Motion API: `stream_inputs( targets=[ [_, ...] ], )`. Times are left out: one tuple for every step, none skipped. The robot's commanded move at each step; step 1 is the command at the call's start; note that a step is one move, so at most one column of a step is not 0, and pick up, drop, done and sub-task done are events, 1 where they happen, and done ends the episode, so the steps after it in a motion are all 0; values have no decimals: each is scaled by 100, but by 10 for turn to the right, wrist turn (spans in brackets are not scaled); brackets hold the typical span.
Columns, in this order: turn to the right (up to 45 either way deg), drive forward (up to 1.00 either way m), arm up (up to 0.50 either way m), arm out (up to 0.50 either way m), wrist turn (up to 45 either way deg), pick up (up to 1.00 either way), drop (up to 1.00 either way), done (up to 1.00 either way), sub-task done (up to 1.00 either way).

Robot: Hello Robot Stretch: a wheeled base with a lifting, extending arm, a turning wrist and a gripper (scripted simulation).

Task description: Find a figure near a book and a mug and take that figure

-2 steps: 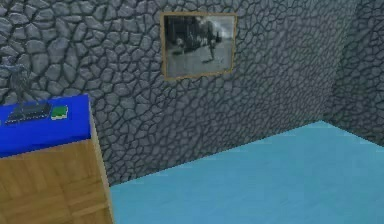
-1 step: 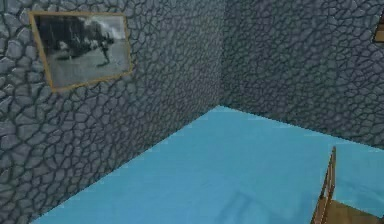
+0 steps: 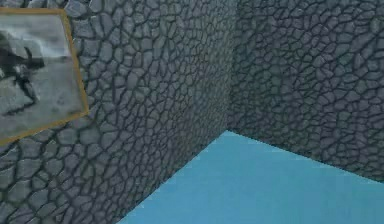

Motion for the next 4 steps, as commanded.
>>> stream_inputs(
  targets=[
    [360, 0, 0, 0, 0, 0, 0, 0, 0],
    [0, 80, 0, 0, 0, 0, 0, 0, 0],
    [390, 0, 0, 0, 0, 0, 0, 0, 0],
    [0, 95, 0, 0, 0, 0, 0, 0, 0]
  ],
)
